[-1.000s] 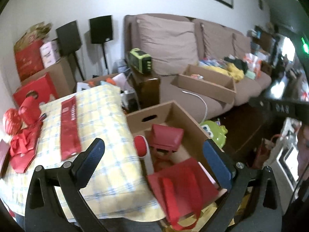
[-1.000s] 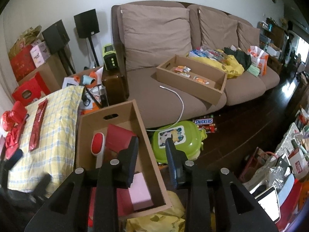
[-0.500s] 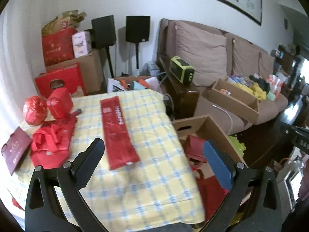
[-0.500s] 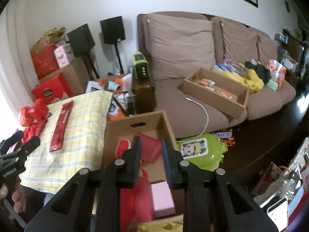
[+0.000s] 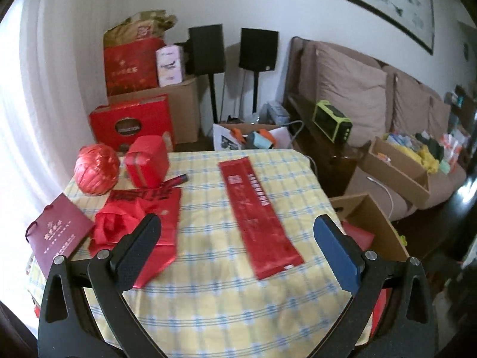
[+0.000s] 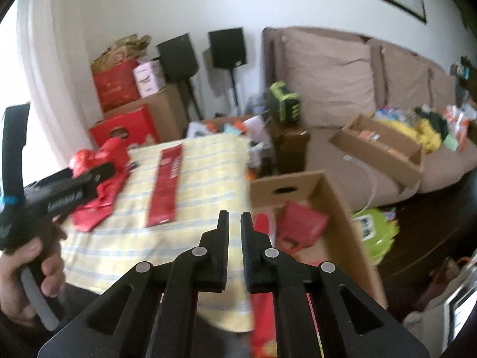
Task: Organize objects
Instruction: 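Move both grippers back from the box toward the checkered table, then grasp the long red printed packet with the right gripper and lift it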
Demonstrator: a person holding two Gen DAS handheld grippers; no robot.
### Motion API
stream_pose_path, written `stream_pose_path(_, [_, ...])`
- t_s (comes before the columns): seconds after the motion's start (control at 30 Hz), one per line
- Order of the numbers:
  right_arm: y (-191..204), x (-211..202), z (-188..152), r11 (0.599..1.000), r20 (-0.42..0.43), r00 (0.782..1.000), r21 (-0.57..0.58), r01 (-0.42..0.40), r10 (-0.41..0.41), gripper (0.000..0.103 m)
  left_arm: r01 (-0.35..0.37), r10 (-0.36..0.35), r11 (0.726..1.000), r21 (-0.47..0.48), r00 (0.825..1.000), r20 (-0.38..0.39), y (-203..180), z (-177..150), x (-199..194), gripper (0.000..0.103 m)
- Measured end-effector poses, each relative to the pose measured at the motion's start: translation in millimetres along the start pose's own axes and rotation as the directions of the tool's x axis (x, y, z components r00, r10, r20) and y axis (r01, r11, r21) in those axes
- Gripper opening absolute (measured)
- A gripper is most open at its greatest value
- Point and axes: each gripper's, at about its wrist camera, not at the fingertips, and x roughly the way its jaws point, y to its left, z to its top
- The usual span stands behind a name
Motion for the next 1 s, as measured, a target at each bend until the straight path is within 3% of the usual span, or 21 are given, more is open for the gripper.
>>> stream_pose_path(0.13, [39, 9, 0, 0.997, -0.036, 0.999, -0.079, -0.023, 0.020, 0.007, 0.023, -0.024, 0.999, -0.032, 0.999, -0.046, 36, 7, 3, 0.102])
stream_pose_path(0.3, [67, 9, 10, 0.991, -0.025, 0.999, -0.128, -0.030, 0.027, 0.007, -0.042, 0.038, 0.997, -0.063, 0.998, -0.055, 86, 7, 7, 0.102])
stream_pose_path(0.57, [103, 29, 21, 0.985, -0.047, 0.998, -0.170, -0.038, 0.030, 0.011, -0.094, 0.058, 0.971, -0.221, 0.985, -0.163, 180, -8, 35, 0.102])
stream_pose_path(0.77, [127, 68, 35, 0.975, -0.093, 0.995, -0.218, -0.050, 0.030, 0.029, -0.131, 0.080, 0.947, -0.293, 0.980, -0.180, 229, -21, 46, 0.102])
stream_pose_path(0.83, [131, 85, 37, 0.972, -0.120, 0.993, -0.232, -0.038, 0.010, 0.047, -0.163, 0.105, 0.936, -0.311, 0.976, -0.193, 240, -24, 51, 0.102])
stream_pose_path(0.9, [133, 106, 38, 0.972, -0.148, 0.989, -0.233, -0.023, -0.012, 0.055, -0.162, 0.102, 0.933, -0.322, 0.975, -0.197, 248, -28, 55, 0.102])
stream_pose_path(1.0, [134, 141, 40, 0.972, -0.190, 0.981, -0.234, 0.002, -0.048, 0.060, -0.162, 0.099, 0.928, -0.335, 0.975, -0.197, 258, -32, 58, 0.102])
